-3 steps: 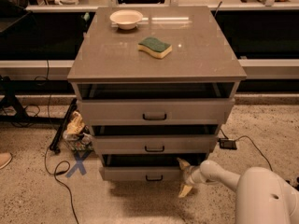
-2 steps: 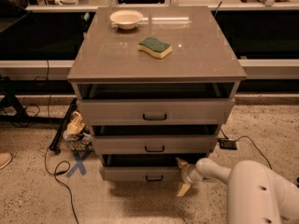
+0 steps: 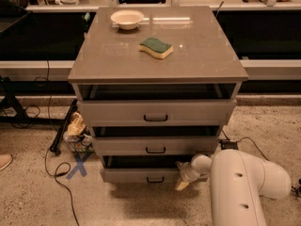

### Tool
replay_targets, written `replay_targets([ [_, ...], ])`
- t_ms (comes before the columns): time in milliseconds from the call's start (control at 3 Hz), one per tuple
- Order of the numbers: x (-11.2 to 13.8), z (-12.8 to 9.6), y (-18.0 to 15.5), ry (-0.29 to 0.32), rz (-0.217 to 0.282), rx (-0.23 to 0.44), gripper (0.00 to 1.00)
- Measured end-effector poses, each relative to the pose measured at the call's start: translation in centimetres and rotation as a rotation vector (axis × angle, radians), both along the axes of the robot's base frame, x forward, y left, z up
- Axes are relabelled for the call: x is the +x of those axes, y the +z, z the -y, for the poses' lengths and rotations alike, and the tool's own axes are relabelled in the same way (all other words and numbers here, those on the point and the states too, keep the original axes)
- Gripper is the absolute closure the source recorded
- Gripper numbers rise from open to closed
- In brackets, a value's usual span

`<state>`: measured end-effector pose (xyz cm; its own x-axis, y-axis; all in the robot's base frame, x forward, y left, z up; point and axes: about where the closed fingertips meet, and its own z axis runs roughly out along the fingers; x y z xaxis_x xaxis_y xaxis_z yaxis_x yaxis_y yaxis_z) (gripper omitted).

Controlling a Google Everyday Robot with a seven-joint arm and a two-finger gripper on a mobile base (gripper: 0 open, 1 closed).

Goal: Open bottom drawer

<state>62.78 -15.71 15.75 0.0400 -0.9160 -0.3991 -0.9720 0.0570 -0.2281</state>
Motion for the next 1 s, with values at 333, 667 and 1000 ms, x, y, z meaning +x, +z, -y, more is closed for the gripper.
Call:
replay_targets([
  [333, -0.3, 0.1, 0.2, -0.005, -0.026, -0.009, 0.48],
  [667, -2.5, 1.8, 0.7, -0.038, -0.083, -0.017, 0.79],
  [1000, -3.8, 2.9, 1.0, -0.069, -0.098, -0.013, 1.00],
])
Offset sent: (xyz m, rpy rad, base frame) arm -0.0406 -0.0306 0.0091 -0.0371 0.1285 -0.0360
